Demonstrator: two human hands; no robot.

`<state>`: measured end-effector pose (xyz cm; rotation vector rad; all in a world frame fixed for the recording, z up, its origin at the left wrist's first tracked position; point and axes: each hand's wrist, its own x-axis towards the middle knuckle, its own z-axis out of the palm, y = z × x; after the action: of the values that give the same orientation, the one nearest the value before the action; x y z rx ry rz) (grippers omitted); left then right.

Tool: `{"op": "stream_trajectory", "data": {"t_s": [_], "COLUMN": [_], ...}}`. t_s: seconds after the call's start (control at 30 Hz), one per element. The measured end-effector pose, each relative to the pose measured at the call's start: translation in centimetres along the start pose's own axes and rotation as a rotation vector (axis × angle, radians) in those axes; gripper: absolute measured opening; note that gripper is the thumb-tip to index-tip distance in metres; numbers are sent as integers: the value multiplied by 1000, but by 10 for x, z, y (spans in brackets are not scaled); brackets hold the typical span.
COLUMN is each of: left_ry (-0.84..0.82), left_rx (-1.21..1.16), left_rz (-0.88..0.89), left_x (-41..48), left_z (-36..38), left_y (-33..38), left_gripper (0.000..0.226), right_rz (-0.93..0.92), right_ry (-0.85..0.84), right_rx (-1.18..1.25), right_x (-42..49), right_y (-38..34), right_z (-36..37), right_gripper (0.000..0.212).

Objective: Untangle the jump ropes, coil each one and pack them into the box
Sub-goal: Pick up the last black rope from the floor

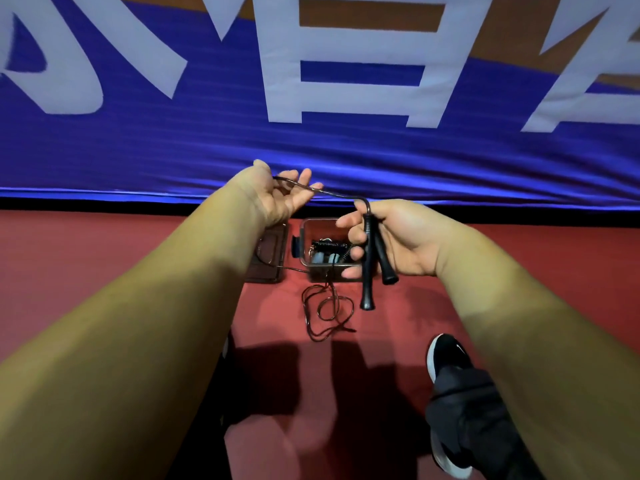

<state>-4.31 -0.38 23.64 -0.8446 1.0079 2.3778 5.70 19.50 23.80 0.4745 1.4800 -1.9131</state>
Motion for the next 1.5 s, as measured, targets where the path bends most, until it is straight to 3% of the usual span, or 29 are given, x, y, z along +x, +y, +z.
{"op": "stream_trajectory", "data": {"t_s": [0.1,0.2,0.27,0.33,0.4,0.47,0.6,0.7,0.9,1.07,1.2,1.33,1.5], "left_ry": [109,257,260,127,-129,-348,-453,-507,-434,-233,-127,-38,-29], "left_rx": [357,996,1486,1762,1747,1705,1742,1667,1683,1626,1658,1586,1514], "left_rz": [-42,-108,33,335,507,560,587,529,571,661,732,784,805], "left_x": [0,-15,-29,-28,-23,-20,-14,-15,-18,-13,-8,-7,-16], "left_z": [-3,-6,-1,6,10,4,-2,-4,2,7,9,14,20], "left_y": [-5,-22,-32,-35,-36,-36,-35,-34,-38,-39,-40,-41,-41], "left_gripper": [95,105,69,31,48,61,62,59,35,28,19,16,17], "right_rz": [-24,-53,-77,-102,-104,-98,-105,-96,-19,-67,-238,-402,-492], "right_ry": [106,131,131,141,126,96,34,11,-36,43,288,581,755], "right_rx": [54,82,75,80,64,37,-15,-102,-96,-281,-678,-912,-1188], "right_x": [9,16,17,18,18,16,15,14,7,7,16,22,19], "right_y": [-1,-1,-1,-2,-2,-2,-2,0,0,-2,1,1,-1], "right_z": [-4,-6,-3,0,3,4,2,4,7,8,10,10,7], "right_gripper": [41,46,45,39,32,28,18,26,25,13,25,21,17]}}
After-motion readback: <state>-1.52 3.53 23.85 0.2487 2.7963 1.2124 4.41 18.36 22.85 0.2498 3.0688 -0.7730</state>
